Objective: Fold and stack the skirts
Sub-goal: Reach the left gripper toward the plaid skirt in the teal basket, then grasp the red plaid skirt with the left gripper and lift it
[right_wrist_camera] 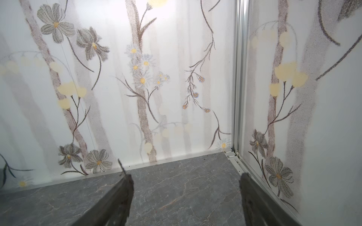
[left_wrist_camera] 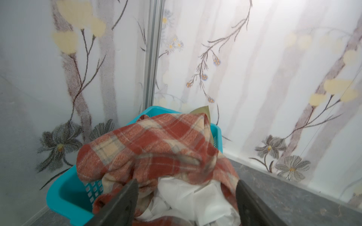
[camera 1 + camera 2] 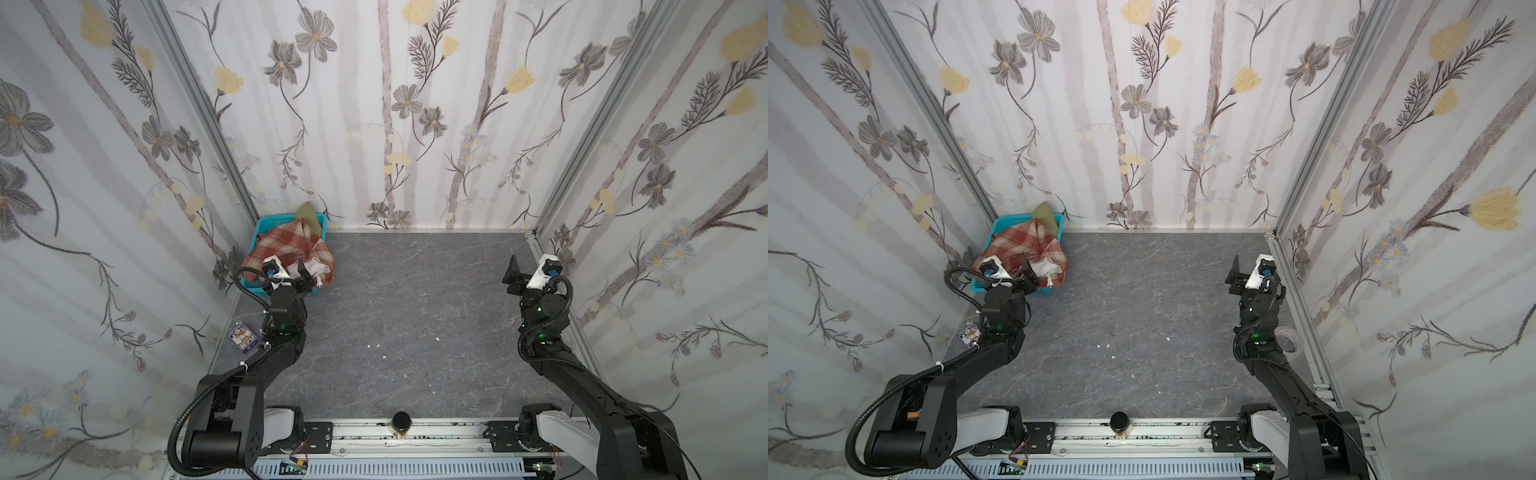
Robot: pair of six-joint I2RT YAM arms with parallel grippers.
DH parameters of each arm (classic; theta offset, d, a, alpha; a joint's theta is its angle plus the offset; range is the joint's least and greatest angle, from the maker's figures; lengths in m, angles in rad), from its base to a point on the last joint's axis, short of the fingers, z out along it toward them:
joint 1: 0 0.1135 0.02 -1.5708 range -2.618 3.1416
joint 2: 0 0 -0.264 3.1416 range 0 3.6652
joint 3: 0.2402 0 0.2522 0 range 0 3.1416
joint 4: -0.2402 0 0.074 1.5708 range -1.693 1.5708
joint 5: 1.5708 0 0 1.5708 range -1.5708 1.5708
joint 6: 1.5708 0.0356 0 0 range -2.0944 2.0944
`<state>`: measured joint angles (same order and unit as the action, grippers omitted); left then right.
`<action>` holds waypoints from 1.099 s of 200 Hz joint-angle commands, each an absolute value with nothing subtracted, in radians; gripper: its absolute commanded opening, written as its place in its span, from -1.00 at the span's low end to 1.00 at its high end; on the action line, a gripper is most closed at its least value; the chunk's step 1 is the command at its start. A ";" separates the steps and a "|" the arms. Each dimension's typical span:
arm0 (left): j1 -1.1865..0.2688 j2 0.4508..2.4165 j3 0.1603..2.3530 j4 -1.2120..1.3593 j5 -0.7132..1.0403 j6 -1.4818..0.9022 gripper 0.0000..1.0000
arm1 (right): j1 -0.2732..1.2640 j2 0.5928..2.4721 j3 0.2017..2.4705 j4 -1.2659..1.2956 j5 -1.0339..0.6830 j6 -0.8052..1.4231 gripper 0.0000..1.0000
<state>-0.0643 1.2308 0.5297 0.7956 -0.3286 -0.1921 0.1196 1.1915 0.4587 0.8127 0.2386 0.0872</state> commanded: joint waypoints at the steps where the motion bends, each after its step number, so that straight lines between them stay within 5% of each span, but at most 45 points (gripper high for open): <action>1: -0.054 1.213 0.685 0.416 -0.320 -0.317 0.60 | 0.129 1.169 0.497 0.592 0.190 0.173 0.69; 49: -0.024 1.457 1.118 0.142 -0.151 -0.279 0.82 | 0.141 1.242 0.551 0.530 -0.009 0.299 0.76; 120: 0.018 1.928 1.641 -0.183 -0.120 -0.260 0.95 | 0.153 1.299 0.576 0.562 -0.072 0.346 0.78; 190: 0.018 2.074 1.732 -0.221 -0.160 -0.209 0.83 | 0.153 1.290 0.606 0.519 -0.052 0.332 0.79; 206: 0.019 2.091 1.735 -0.222 -0.148 -0.208 0.68 | 0.153 1.286 0.607 0.516 -0.042 0.333 0.79; 220: 0.019 2.100 1.734 -0.221 -0.135 -0.207 0.36 | 0.153 1.286 0.607 0.520 -0.032 0.339 0.79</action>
<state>0.0185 2.0853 1.7237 -0.2108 -0.1383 -0.2195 0.1532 1.2881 0.5983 0.5278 -0.0452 0.3313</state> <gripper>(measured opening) 0.794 0.896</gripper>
